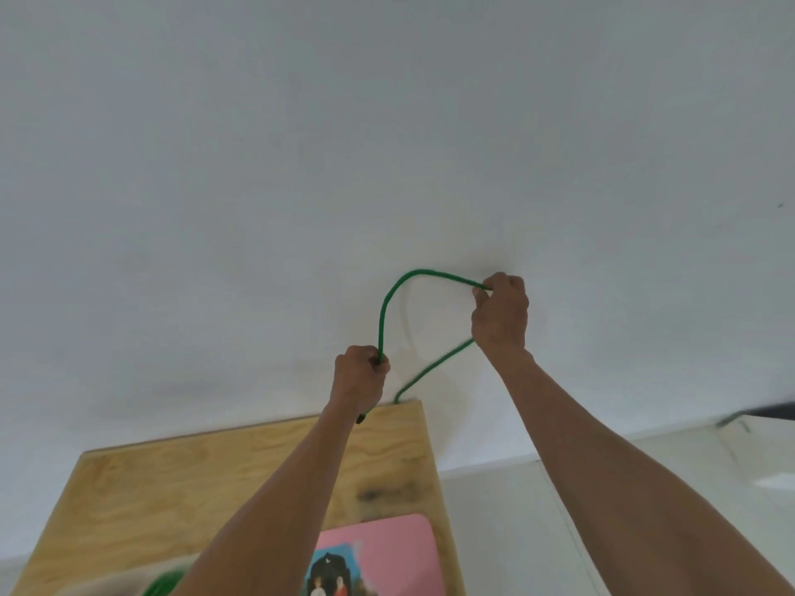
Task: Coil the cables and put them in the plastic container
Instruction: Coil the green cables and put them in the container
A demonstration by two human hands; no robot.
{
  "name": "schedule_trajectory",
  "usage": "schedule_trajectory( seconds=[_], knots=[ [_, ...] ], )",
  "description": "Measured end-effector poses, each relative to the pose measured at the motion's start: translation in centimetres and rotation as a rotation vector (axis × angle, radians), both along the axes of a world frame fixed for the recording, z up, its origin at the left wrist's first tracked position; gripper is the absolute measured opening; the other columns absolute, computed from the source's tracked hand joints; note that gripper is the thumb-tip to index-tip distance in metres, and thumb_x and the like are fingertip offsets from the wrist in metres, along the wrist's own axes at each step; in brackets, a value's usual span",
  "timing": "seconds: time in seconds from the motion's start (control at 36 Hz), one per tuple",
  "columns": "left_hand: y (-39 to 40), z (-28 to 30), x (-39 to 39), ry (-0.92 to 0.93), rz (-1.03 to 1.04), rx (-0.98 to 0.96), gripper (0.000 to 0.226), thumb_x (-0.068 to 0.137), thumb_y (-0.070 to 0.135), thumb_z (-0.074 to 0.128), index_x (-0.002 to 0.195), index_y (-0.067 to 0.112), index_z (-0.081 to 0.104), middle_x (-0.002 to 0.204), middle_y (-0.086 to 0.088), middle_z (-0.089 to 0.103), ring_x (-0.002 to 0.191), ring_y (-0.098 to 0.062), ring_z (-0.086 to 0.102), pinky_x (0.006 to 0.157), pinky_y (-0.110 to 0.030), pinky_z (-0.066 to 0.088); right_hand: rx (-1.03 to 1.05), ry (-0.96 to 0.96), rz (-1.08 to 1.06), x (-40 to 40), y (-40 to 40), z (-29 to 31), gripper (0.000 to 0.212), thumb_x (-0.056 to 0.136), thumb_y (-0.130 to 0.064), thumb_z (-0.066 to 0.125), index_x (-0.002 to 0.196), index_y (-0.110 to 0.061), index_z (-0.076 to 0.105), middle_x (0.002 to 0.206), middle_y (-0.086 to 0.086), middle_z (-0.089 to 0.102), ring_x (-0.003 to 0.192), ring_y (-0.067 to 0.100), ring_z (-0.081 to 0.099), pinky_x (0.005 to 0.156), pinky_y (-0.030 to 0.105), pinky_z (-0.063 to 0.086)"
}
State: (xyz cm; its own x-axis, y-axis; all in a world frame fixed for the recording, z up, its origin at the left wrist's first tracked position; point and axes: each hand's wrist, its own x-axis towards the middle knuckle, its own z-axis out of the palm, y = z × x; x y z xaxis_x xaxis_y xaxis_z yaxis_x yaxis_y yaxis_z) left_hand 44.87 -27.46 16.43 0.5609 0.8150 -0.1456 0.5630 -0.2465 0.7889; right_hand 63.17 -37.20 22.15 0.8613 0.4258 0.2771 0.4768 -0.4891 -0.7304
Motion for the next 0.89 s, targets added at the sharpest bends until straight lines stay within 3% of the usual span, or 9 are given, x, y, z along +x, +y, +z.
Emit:
schedule_trajectory(
  seconds=[0.08, 0.19, 0.42, 0.53, 0.61, 0.67, 0.72, 0.81, 0.89],
  knots=[
    [-0.9, 0.2, 1.7, 0.008, -0.009, -0.008, 0.022, 0.092, 0.005, 0.057, 0.076, 0.014, 0.068, 0.081, -0.008, 0.072, 0.079, -0.025, 0.07, 0.062, -0.015, 0.046, 0.141, -0.044, -0.042, 1.6, -0.4, 1.5, 0.016, 0.097, -0.008, 0.057, 0.11, 0.002, 0.061, 0.118, 0.019, 0.055, 0.103, 0.031, 0.057, 0.085, 0.024, 0.039],
    [-1.6, 1.4, 4.4, -0.02, -0.032, -0.014, 0.021, 0.093, 0.005, 0.055, 0.079, 0.014, 0.069, 0.084, -0.01, 0.074, 0.082, -0.025, 0.072, 0.073, -0.025, 0.055, 0.323, -0.006, -0.099, 2.5, -0.7, 2.7, 0.016, 0.099, -0.012, 0.056, 0.106, 0.001, 0.061, 0.107, 0.018, 0.059, 0.083, 0.019, 0.053, 0.076, 0.022, 0.041],
    [-3.0, 3.9, 9.1, -0.117, -0.052, -0.085, 0.03, 0.094, 0.013, 0.058, 0.123, 0.015, 0.065, 0.094, -0.011, 0.075, 0.091, -0.022, 0.072, 0.092, -0.03, 0.054, 0.499, -0.064, -0.082, 1.2, -0.3, 4.2, 0.013, 0.1, -0.013, 0.054, 0.097, -0.003, 0.062, 0.09, 0.012, 0.064, 0.074, 0.015, 0.051, 0.065, 0.001, 0.033],
    [-3.3, 4.3, 9.9, -0.153, -0.01, -0.227, 0.03, 0.092, 0.013, 0.064, 0.122, 0.008, 0.066, 0.089, -0.011, 0.075, 0.082, -0.021, 0.075, 0.086, -0.031, 0.059, 0.446, -0.118, 0.144, -0.5, 0.0, 4.2, 0.01, 0.099, -0.014, 0.055, 0.098, -0.006, 0.062, 0.088, 0.005, 0.063, 0.074, 0.013, 0.054, 0.065, 0.005, 0.037],
    [-4.1, 3.9, 9.9, -0.095, -0.046, -0.219, 0.009, 0.09, 0.017, 0.069, 0.093, 0.008, 0.072, 0.084, -0.009, 0.075, 0.071, -0.016, 0.073, 0.08, -0.031, 0.061, 0.382, -0.114, 0.234, -0.7, 0.0, 4.8, 0.011, 0.1, -0.019, 0.055, 0.098, -0.01, 0.061, 0.088, 0.003, 0.063, 0.076, 0.016, 0.057, 0.063, 0.012, 0.04],
    [-4.8, 3.8, 10.4, -0.075, -0.081, -0.171, 0.013, 0.092, 0.015, 0.066, 0.08, 0.012, 0.07, 0.075, -0.004, 0.073, 0.067, -0.012, 0.07, 0.077, -0.03, 0.06, 0.388, -0.075, 0.249, -0.7, -0.1, 5.7, 0.012, 0.101, -0.02, 0.053, 0.098, -0.011, 0.06, 0.085, 0.003, 0.064, 0.075, 0.018, 0.059, 0.063, 0.019, 0.044],
    [-5.2, 4.8, 11.4, -0.072, -0.087, -0.117, 0.016, 0.094, 0.006, 0.058, 0.082, 0.002, 0.067, 0.076, -0.01, 0.069, 0.061, -0.013, 0.062, 0.064, -0.024, 0.055, 0.414, -0.027, 0.247, -1.0, -0.3, 6.5, 0.013, 0.102, -0.019, 0.052, 0.096, -0.01, 0.06, 0.079, 0.004, 0.064, 0.074, 0.02, 0.06, 0.063, 0.025, 0.048],
    [-4.7, 6.9, 13.1, -0.135, -0.09, -0.104, 0.018, 0.097, 0.011, 0.056, 0.101, -0.002, 0.066, 0.1, -0.022, 0.07, 0.09, -0.036, 0.068, 0.079, -0.045, 0.06, 0.467, 0.035, 0.184, -1.6, -0.5, 6.8, 0.014, 0.102, -0.015, 0.05, 0.09, -0.013, 0.057, 0.074, 0.005, 0.063, 0.073, 0.021, 0.063, 0.065, 0.029, 0.052],
    [-3.9, 7.8, 13.3, -0.05, -0.167, -0.071, 0.014, 0.095, 0.014, 0.06, 0.089, 0.005, 0.068, 0.083, -0.009, 0.071, 0.078, -0.022, 0.07, 0.065, -0.033, 0.057, 0.502, 0.06, 0.12, -1.3, -0.5, 7.0, 0.016, 0.102, -0.014, 0.048, 0.088, -0.013, 0.056, 0.074, 0.008, 0.064, 0.072, 0.023, 0.064, 0.066, 0.036, 0.055]
  ],
)
